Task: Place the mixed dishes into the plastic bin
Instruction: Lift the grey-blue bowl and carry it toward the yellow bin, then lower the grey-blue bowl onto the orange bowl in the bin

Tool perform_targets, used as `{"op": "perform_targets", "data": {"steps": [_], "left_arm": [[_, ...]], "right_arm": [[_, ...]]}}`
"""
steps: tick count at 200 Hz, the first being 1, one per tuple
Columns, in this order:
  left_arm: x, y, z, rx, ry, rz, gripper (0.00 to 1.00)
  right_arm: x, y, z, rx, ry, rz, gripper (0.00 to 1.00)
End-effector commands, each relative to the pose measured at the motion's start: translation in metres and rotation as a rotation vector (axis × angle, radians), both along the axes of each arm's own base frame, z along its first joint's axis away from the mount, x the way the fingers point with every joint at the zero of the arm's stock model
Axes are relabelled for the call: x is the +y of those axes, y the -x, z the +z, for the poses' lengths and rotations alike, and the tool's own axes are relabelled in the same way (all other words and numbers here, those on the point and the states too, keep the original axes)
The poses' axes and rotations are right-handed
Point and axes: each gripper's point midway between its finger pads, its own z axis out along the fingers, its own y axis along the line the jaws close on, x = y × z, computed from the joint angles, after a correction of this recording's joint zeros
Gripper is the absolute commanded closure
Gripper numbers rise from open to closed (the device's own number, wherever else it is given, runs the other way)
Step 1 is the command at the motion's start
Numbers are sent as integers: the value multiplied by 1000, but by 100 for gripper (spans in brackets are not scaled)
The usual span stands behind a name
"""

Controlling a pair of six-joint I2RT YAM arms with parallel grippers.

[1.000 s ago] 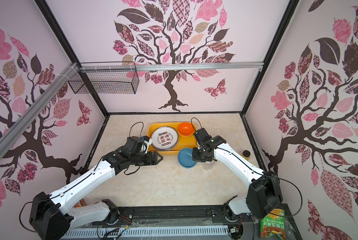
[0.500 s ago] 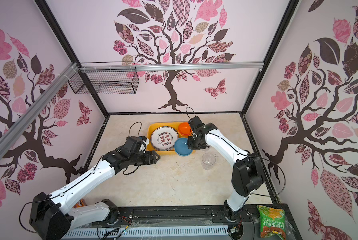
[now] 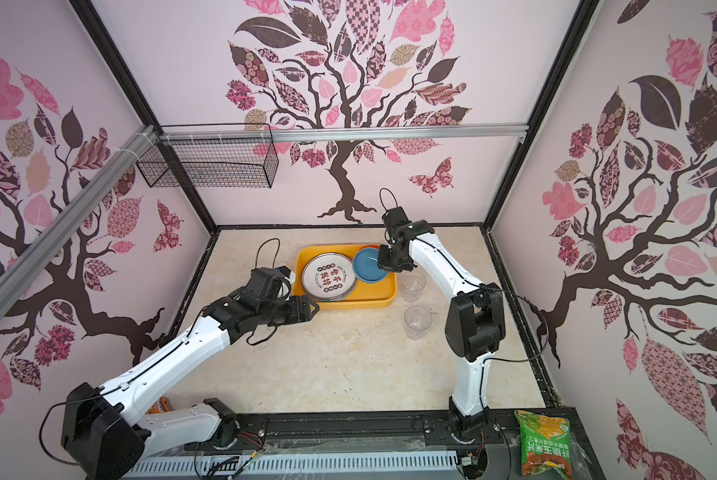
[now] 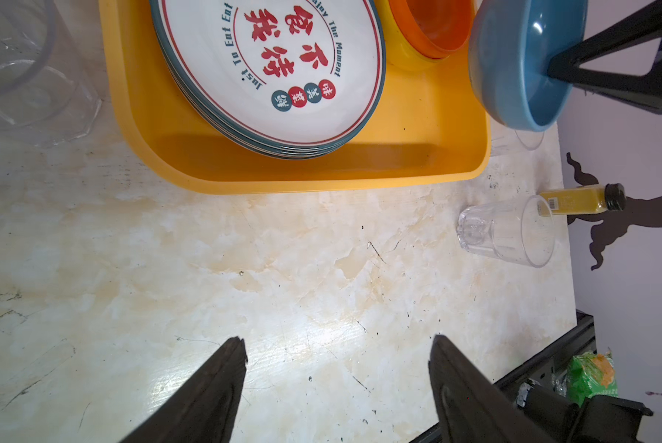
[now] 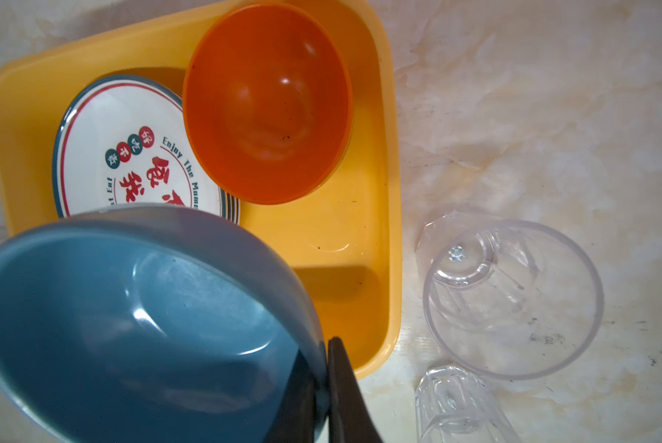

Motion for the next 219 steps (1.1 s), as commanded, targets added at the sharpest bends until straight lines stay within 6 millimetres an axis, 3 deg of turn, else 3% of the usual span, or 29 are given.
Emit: {"op": "perform_targets", "data": {"steps": [1, 71, 81, 88, 219], "left_arm": [[0, -8, 16, -30, 14, 19, 22], [2, -4, 15, -20, 17, 28, 22], [3, -4, 14, -19, 17, 30, 22], [3, -3, 15, -19, 19, 30, 22], [6, 5, 3, 12, 23, 42, 22]], "right_arm": [[-3, -13, -7, 29, 21, -10, 94], [-4, -53, -22, 43, 21, -45, 94], [-4, -53, -33, 70, 26, -46, 94], [-3, -59, -27, 51, 20, -50, 94], [-6, -78, -52, 69, 45, -77, 94]]}}
